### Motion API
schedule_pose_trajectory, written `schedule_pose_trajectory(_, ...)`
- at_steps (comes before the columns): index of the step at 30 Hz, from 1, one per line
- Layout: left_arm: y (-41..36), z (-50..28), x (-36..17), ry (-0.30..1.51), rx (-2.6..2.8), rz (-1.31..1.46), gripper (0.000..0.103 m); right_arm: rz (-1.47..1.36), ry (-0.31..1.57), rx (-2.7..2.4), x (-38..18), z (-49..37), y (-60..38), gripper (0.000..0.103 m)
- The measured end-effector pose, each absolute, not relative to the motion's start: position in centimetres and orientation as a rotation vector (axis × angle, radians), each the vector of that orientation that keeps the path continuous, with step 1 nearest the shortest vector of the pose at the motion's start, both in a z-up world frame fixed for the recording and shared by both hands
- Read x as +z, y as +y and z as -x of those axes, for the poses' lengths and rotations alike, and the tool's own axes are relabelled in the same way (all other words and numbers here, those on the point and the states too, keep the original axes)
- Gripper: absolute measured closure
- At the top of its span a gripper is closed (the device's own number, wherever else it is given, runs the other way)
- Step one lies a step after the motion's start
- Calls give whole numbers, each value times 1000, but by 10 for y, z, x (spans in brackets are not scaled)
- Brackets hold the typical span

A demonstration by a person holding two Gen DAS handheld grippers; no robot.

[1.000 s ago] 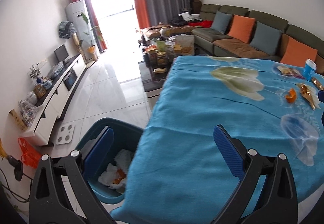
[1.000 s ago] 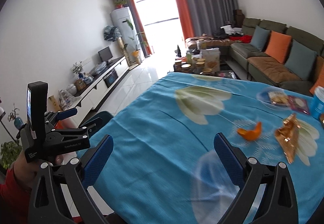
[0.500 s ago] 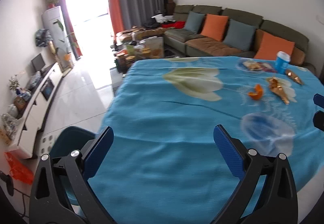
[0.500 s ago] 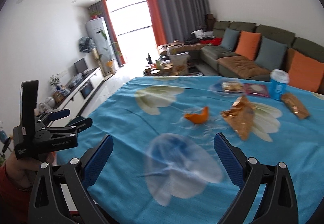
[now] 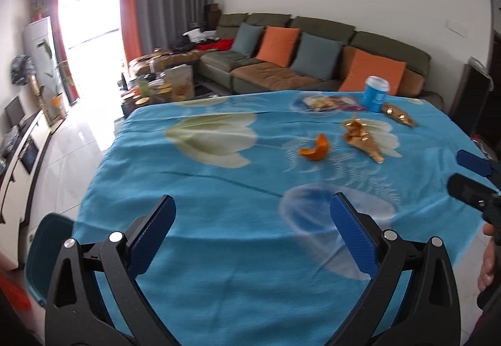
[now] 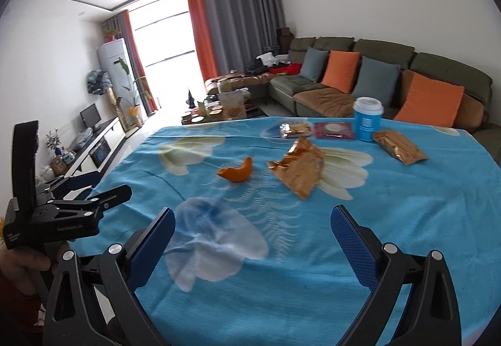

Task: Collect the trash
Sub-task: 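Return both tools to the table over the remaining orange peel and gold wrapper, then grasp the orange peel with the left tool while the right tool grasps the gold wrapper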

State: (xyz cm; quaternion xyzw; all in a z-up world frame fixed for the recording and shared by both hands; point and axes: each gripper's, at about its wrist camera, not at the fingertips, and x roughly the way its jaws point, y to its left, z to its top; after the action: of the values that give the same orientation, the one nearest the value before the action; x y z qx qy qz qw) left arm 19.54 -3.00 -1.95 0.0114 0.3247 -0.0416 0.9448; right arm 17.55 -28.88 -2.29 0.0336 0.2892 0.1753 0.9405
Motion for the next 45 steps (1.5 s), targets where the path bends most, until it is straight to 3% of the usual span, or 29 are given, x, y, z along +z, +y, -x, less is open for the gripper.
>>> schedule_pose_trajectory(13,-63,-251,-26,696,-192,-27,6,50,645,283,-39,-247,-286,7)
schedule_pose_trajectory(26,-77,-331,-63,852,-194,-99,6,229,781,290,-71,-326,-257,9)
schedule_pose_trajectory(30,-88,-346,-70,866,-219,-130,6,257,805,291,-79,-336,-252,15)
schedule_pose_trajectory(37,-104,-363,-84,899,-267,-152,28,256,824,306,-85,-342,-253,30)
schedule_pose_trajectory(45,-117,-365,-91,909,-338,-147,42,231,833,338,-88,-343,-257,53)
